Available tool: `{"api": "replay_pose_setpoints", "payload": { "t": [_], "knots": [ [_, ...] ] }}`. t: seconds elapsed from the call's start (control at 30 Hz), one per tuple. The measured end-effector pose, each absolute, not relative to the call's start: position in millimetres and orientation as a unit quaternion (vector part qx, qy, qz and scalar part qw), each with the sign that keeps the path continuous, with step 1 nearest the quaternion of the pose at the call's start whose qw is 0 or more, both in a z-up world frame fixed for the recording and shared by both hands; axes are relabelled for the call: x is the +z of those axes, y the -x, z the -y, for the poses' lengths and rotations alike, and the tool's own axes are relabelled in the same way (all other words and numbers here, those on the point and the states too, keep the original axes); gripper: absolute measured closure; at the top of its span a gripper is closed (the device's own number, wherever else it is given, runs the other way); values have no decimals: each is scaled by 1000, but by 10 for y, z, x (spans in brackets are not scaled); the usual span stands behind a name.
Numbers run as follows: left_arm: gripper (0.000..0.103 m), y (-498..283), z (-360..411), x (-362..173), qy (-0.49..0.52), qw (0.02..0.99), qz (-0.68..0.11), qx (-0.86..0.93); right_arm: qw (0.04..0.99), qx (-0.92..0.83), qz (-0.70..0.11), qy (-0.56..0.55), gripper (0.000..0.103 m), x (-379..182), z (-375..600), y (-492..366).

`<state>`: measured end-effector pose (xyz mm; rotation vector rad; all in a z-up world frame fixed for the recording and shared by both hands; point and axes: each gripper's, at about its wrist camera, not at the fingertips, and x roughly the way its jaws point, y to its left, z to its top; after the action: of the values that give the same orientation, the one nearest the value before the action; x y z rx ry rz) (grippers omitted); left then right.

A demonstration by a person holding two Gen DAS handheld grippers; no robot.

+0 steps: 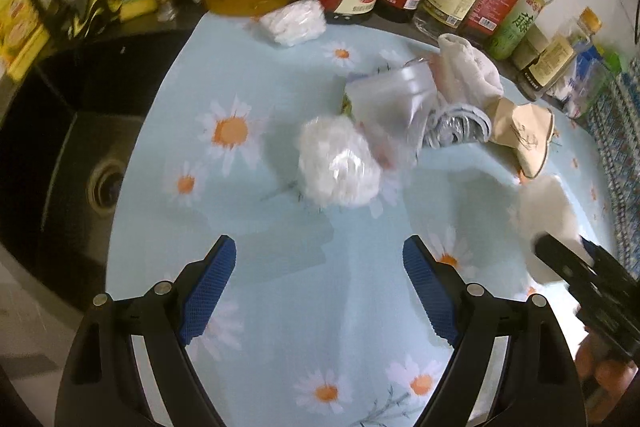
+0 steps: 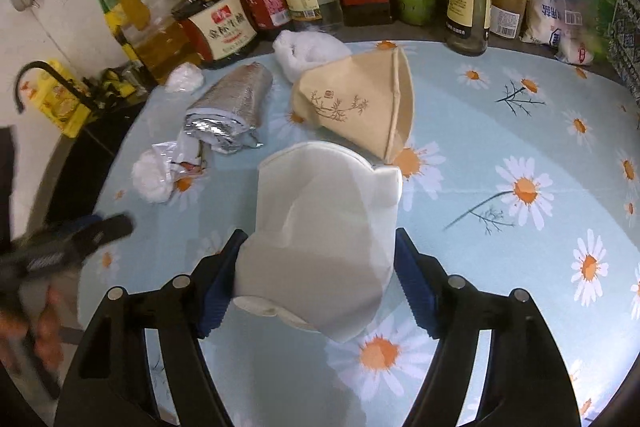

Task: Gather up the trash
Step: 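Grasp the plastic-wrapped tissue ball with the left tool, then carry the tissue ball and paper cup to the bin and release both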

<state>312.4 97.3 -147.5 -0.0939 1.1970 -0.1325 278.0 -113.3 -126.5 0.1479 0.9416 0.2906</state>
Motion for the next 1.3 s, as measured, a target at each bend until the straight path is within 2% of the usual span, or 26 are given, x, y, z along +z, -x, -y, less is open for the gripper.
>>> {"api": "replay_pose_setpoints", "payload": {
  "t": [0.4,0.5,0.53,0.6,0.7,1.3],
  "knots": [
    [23,-3563,-728,-1630,-55,812,-572,-101,876,193,-434,-81,31,-1196,1453,-2519],
    [41,-3619,-743,-1637,-57,817,-565,-102,876,198,-433,-75,31,-1210,1478,-2491],
    [42,-3626,-751,-1643,-53,818,-564,-102,876,197,-434,-75,31,-1222,1487,-2492],
    [51,-3637,-742,-1655,-56,818,-563,-106,875,193,-437,-76,31,-1246,1509,-2504],
    [55,-3611,-732,-1656,-61,820,-558,-108,872,194,-442,-80,31,-1267,1533,-2515],
    [56,-2936,-1015,-1410,-14,839,-539,-72,868,244,-430,-58,31,-1183,1286,-2383]
  ]
}}
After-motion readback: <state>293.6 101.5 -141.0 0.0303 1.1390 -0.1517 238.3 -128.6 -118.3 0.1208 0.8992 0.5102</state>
